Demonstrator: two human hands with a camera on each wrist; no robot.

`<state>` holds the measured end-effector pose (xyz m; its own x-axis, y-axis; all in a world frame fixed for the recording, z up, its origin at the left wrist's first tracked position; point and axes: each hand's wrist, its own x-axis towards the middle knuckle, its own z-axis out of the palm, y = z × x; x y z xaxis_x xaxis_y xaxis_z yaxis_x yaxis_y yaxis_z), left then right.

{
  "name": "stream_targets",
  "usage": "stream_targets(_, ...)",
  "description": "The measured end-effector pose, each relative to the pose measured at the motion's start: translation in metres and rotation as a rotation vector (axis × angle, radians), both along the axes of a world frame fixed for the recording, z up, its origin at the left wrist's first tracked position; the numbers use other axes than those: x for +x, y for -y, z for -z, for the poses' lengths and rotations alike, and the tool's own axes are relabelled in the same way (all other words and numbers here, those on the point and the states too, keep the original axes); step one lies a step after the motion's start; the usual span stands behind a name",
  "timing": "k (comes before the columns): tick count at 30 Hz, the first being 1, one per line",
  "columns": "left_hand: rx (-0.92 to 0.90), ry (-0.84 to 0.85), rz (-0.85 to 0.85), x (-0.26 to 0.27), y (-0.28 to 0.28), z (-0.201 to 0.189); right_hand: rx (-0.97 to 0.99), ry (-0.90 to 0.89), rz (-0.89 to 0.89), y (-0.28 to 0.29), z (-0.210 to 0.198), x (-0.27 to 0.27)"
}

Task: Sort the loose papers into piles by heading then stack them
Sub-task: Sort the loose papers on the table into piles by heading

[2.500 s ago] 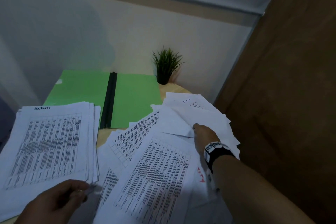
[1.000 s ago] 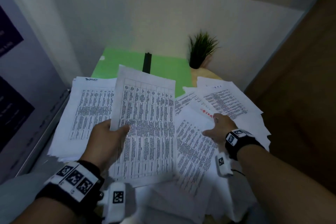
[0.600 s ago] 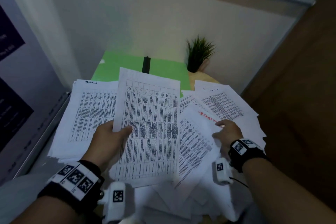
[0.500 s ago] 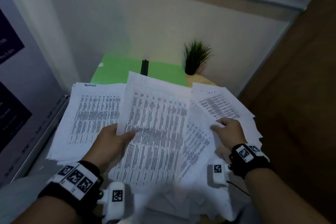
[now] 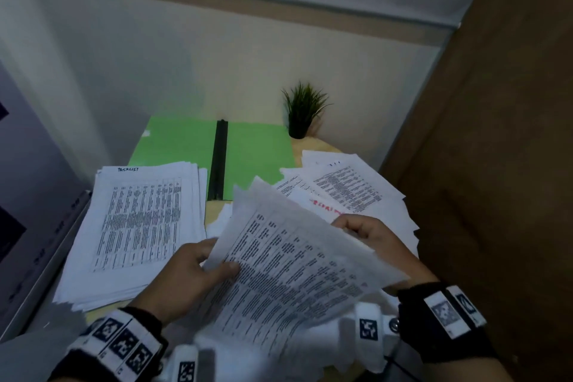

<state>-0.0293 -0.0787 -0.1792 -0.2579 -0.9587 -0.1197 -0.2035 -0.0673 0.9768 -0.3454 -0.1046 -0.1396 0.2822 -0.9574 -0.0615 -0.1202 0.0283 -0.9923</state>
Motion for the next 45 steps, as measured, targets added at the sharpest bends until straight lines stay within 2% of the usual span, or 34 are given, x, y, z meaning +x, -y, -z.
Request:
stream_targets(2,0.013,-0.022,-0.014,-0.002,0.0,0.001,0.069,0.037,-0.004,0.007,0.002,-0.001)
stream_targets(6,-0.114,0.096,-0.025,0.008,0.007,0.006,0.195,0.164,0.033,0.015,0.004,0.002)
stream_targets(10,-0.113,-0.06,0.042,0.01,0.012,0.008,0.306,0.27,-0.009,0.012,0.0,0.014)
stream_targets(13,-0.06,-0.163,0.042,0.005,0.01,-0.001,0.32,0.125,0.055,0.017,0.013,0.007)
stream_targets(14,-0.041,-0.184,0.023,0.003,0.01,-0.006,0.342,0.141,0.099,0.016,0.015,0.008)
stream_targets(15,-0.031,-0.188,-0.002,0.003,0.009,-0.008,0.357,0.281,0.041,0.015,0.017,0.009)
stream_targets(16,-0.019,-0.18,-0.047,0.003,0.009,-0.01,0.364,0.52,-0.025,0.015,0.016,0.015)
stream_targets(17,-0.011,-0.175,-0.11,0.005,0.01,-0.009,0.382,0.687,-0.079,0.017,0.013,0.02)
stream_targets(18,0.0,-0.179,-0.182,0.007,0.011,-0.01,0.373,0.693,-0.03,0.02,0.004,0.025)
stream_targets(21,0.012,-0.172,-0.379,0.021,0.019,-0.002,0.239,0.221,0.324,0.062,0.012,0.019)
stream_targets(23,0.029,-0.097,-0.475,0.031,0.026,0.006,0.162,-0.2,0.408,0.096,0.035,0.0)
stream_targets(24,0.036,-0.045,-0.51,0.035,0.027,0.01,0.134,-0.443,0.412,0.111,0.047,-0.01)
stream_targets(26,0.052,0.048,-0.563,0.041,0.031,0.02,0.141,-0.849,0.307,0.136,0.071,-0.028)
stream_targets(28,0.054,0.119,-0.594,0.046,0.034,0.029,0.165,-1.06,0.169,0.15,0.087,-0.036)
stream_targets(31,0.043,0.207,-0.603,0.05,0.038,0.034,0.242,-1.084,0.041,0.163,0.104,-0.034)
stream_targets(34,0.032,0.258,-0.615,0.05,0.039,0.033,0.196,-1.268,-0.021,0.17,0.114,-0.028)
stream_targets(35,0.027,0.266,-0.624,0.049,0.039,0.033,0.187,-1.287,0.012,0.17,0.114,-0.026)
stream_targets(39,0.046,0.215,-0.629,0.044,0.038,0.029,0.159,-1.157,0.23,0.162,0.113,-0.027)
stream_targets(45,0.022,0.127,-0.597,0.048,0.033,0.021,-0.057,-0.894,0.5,0.121,0.06,-0.043)
